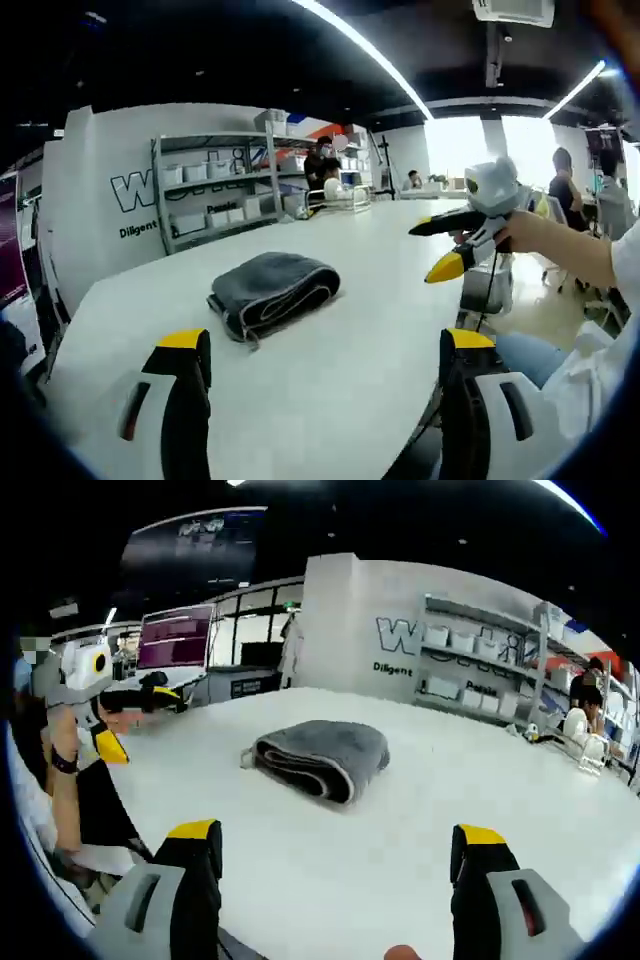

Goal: Open the folded towel by lifting each exposed corner and separating the folded layers until the towel lies flat within the target outline without major curled edges

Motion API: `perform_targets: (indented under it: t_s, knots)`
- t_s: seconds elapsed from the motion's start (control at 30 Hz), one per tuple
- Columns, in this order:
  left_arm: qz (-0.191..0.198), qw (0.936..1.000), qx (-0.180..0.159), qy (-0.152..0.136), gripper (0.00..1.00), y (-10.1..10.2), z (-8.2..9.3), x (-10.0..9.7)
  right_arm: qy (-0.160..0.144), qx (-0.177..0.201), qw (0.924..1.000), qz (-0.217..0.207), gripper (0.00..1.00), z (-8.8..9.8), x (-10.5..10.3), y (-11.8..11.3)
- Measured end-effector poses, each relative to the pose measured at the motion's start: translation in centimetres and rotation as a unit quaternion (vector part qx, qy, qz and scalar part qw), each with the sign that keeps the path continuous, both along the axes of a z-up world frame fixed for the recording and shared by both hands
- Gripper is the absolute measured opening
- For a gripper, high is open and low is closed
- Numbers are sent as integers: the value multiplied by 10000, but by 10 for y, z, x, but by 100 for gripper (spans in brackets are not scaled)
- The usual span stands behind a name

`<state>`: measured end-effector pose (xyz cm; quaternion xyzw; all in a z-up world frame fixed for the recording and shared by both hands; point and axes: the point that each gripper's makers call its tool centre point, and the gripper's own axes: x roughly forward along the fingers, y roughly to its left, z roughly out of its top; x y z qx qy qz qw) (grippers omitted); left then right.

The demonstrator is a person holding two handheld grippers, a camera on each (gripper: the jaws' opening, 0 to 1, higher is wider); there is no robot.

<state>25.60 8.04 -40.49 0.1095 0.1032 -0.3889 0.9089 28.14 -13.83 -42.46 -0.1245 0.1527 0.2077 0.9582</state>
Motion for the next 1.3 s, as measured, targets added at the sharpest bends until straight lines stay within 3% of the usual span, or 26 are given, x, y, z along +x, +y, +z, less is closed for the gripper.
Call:
perform_targets:
  t_s: [0.1, 0.3, 0.43, 0.57, 0.7, 0.9, 1.0, 1.1, 1.17, 1.3]
  knots:
    - [450, 9988, 166, 100, 93, 31, -11, -9, 40, -85, 9999, 117, 98, 1, 4, 18]
    - [1026, 9947, 96, 46, 93, 71, -8, -30, -66, -76, 9977, 667, 98, 14, 15, 59]
    - [1218, 9925, 42, -9, 93, 81, -10, -42, -147, -120, 9961, 868, 97, 19, 22, 74]
    - [1346, 9907, 154, 123, 93, 88, -18, -55, -135, -5, 9948, 1006, 95, 21, 30, 93]
    - [1333, 9910, 116, 94, 93, 88, -15, -56, -221, -79, 9948, 990, 92, 26, 42, 110]
    - [1239, 9923, 71, 43, 93, 88, -9, -53, -553, -997, 9881, 1036, 90, 30, 85, 130]
    - [1246, 9922, 50, 32, 92, 88, -6, -47, -583, -1672, 9801, 902, 83, 19, 120, 130]
    - [1264, 9919, 81, 46, 92, 88, -8, -44, -535, -2395, 9631, 1108, 68, 7, 141, 131]
    - [1261, 9920, 99, 37, 92, 88, -8, -42, -352, -2594, 9587, 1108, 66, -1, 148, 131]
    - [1227, 9923, 141, 65, 92, 89, -11, -41, -71, -2541, 9569, 1402, 60, -14, 146, 147]
